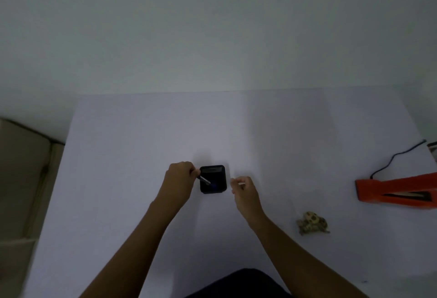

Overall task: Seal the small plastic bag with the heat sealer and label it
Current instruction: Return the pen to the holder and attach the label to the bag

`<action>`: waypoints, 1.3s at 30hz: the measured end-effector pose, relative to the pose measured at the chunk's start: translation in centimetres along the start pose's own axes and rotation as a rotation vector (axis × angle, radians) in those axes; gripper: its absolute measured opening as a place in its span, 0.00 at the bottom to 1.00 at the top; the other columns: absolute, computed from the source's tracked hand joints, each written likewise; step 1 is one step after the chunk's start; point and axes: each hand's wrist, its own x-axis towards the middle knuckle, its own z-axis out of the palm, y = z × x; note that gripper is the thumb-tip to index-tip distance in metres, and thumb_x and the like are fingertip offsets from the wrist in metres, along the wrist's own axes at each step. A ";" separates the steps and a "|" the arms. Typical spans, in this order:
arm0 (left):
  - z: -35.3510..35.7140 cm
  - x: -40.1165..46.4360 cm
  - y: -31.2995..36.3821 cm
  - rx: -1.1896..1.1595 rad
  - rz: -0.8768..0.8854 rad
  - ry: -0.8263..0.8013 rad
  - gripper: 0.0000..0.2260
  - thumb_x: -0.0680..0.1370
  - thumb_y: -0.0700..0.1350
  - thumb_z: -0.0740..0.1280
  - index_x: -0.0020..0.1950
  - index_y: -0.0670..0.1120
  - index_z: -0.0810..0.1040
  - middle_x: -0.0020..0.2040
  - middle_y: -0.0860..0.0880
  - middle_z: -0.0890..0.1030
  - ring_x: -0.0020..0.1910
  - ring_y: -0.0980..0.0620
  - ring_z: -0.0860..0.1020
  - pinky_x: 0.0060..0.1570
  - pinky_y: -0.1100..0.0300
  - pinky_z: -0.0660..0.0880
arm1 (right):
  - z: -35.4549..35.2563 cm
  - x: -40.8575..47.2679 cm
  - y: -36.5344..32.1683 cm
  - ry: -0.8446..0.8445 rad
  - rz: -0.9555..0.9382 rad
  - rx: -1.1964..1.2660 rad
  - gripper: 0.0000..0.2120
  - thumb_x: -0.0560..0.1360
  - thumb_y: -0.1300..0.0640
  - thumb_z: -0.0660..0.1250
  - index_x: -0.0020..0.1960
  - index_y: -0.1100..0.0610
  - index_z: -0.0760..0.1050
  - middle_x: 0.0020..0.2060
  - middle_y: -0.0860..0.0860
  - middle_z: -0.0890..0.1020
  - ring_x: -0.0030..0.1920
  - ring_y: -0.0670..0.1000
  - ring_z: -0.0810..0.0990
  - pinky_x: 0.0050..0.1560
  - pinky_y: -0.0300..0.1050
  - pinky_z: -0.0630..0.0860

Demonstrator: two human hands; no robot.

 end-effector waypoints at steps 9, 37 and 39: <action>4.8 2.8 -1.9 0.018 -0.043 0.010 0.10 0.80 0.48 0.66 0.43 0.42 0.78 0.39 0.45 0.80 0.36 0.49 0.77 0.34 0.59 0.72 | 2.5 2.0 0.9 -0.056 -0.043 0.011 0.06 0.81 0.52 0.64 0.51 0.55 0.73 0.40 0.53 0.79 0.37 0.51 0.78 0.36 0.46 0.76; 4.5 12.0 1.6 -0.301 -0.069 0.263 0.24 0.80 0.41 0.64 0.74 0.39 0.62 0.70 0.39 0.70 0.69 0.42 0.69 0.64 0.58 0.66 | 4.1 10.7 -5.4 0.038 -0.291 0.014 0.16 0.83 0.60 0.60 0.69 0.54 0.74 0.53 0.52 0.80 0.54 0.53 0.80 0.56 0.58 0.81; 6.7 9.7 2.2 -0.268 0.037 0.317 0.21 0.79 0.41 0.66 0.71 0.41 0.67 0.65 0.41 0.73 0.64 0.44 0.71 0.63 0.56 0.69 | 2.6 8.7 -2.9 0.101 -0.304 -0.036 0.15 0.83 0.59 0.59 0.68 0.55 0.75 0.57 0.53 0.81 0.57 0.52 0.80 0.59 0.52 0.80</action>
